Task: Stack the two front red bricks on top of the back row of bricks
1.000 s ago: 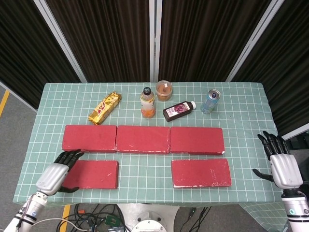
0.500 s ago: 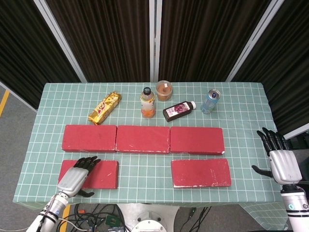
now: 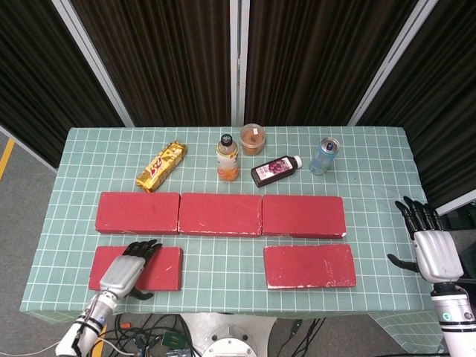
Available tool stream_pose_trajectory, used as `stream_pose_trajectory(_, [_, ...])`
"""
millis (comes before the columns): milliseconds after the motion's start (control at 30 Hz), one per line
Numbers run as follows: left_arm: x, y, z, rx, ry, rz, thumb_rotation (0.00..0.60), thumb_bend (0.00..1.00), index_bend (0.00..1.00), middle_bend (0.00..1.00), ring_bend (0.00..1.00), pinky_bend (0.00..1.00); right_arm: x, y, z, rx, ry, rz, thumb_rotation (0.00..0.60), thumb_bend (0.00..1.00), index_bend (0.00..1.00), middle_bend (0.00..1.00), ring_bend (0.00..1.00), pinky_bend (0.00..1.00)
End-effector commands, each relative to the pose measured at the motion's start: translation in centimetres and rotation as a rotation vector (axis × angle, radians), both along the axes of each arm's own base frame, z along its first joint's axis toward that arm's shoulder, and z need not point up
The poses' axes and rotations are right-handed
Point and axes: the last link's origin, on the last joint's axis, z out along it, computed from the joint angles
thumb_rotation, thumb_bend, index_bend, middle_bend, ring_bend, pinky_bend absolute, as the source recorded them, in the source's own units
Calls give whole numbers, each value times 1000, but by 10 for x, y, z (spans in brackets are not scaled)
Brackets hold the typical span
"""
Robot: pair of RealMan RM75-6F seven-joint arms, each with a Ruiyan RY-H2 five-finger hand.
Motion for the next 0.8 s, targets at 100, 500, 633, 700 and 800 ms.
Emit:
stream_pose_trajectory(100, [-1, 1, 0, 5, 2, -5, 600, 0, 14, 0, 0, 0, -2, 0, -2, 3, -6, -7, 600, 0, 0, 0, 0, 0])
stream_pose_trajectory(500, [-6, 2, -4, 1, 10, 15, 600, 0, 8, 71, 0, 0, -3, 1, -1, -5, -6, -10, 600, 0, 0, 0, 0, 0])
stream_pose_trajectory(633, [-5, 3, -3, 12, 12, 15, 600, 9, 8, 113, 18, 0, -4, 1, -1, -9, -10, -13, 600, 0, 0, 0, 0, 0])
stream_pose_trajectory(700, [-4, 3, -2, 27, 7, 14, 600, 34, 9, 138, 52, 0, -4, 1, -1, -12, -11, -12, 600, 0, 0, 0, 0, 0])
stream_pose_trajectory(800, [-3, 4, 0, 41, 6, 8, 600, 56, 14, 173, 88, 0, -4, 1, 0, -14, -11, -15, 600, 0, 0, 0, 0, 0])
